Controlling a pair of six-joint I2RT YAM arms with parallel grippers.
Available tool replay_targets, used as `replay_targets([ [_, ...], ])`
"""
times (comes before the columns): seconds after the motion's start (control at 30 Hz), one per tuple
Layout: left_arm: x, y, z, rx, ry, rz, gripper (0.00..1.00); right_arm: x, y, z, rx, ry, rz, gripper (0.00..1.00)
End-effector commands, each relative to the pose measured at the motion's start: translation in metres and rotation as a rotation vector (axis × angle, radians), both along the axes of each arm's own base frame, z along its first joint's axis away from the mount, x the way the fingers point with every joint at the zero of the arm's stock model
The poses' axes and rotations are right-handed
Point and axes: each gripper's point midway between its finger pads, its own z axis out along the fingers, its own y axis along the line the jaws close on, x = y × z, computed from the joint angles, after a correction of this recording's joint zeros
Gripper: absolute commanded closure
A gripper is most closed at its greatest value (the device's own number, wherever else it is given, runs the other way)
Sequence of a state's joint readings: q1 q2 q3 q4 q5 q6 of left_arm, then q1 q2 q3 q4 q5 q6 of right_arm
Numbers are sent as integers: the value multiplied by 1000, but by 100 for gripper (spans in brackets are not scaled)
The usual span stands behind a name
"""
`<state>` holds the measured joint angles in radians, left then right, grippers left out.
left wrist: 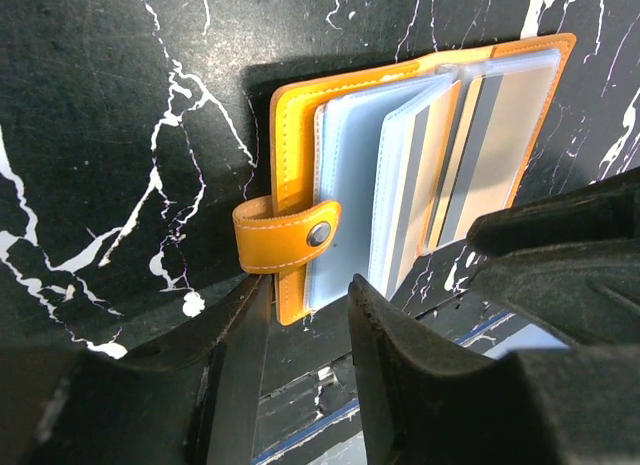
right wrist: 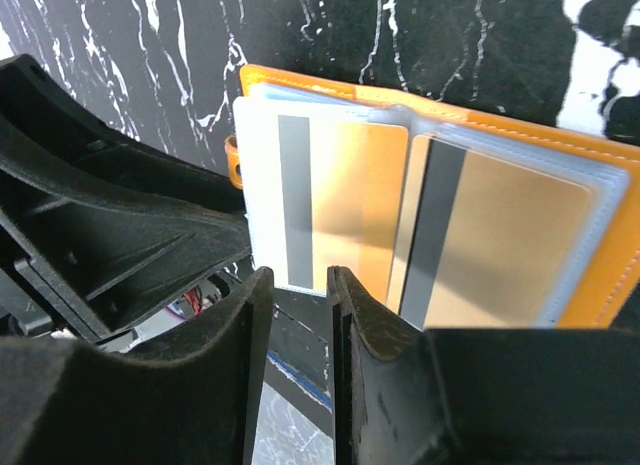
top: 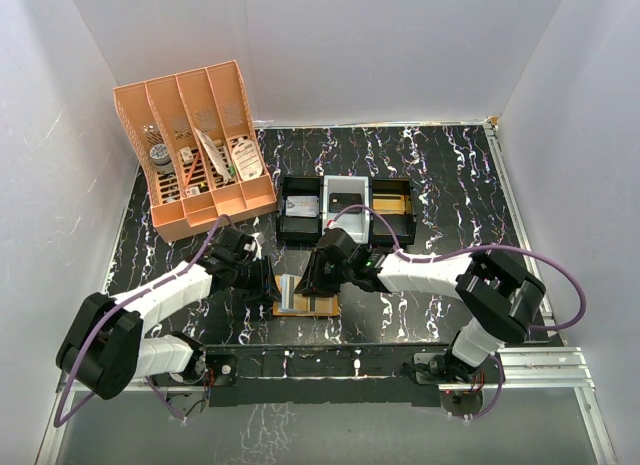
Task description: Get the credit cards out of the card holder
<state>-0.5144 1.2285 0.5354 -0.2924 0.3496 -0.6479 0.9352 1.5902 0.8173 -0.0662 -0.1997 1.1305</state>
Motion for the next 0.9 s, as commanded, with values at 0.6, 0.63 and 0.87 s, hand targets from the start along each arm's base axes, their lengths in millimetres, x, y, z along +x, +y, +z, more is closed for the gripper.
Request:
replay_targets([
  [0.6, 18, -37, 63, -227, -151, -81, 59, 28, -16, 16, 55, -87, -157, 71],
  [0.63, 18, -39, 61, -235, -144, -91, 59, 29, -17, 17, 67, -89, -170, 71],
  [0.87, 14, -45, 44, -226, -68, -138, 63, 36, -15, 25, 151, -129, -205, 69],
])
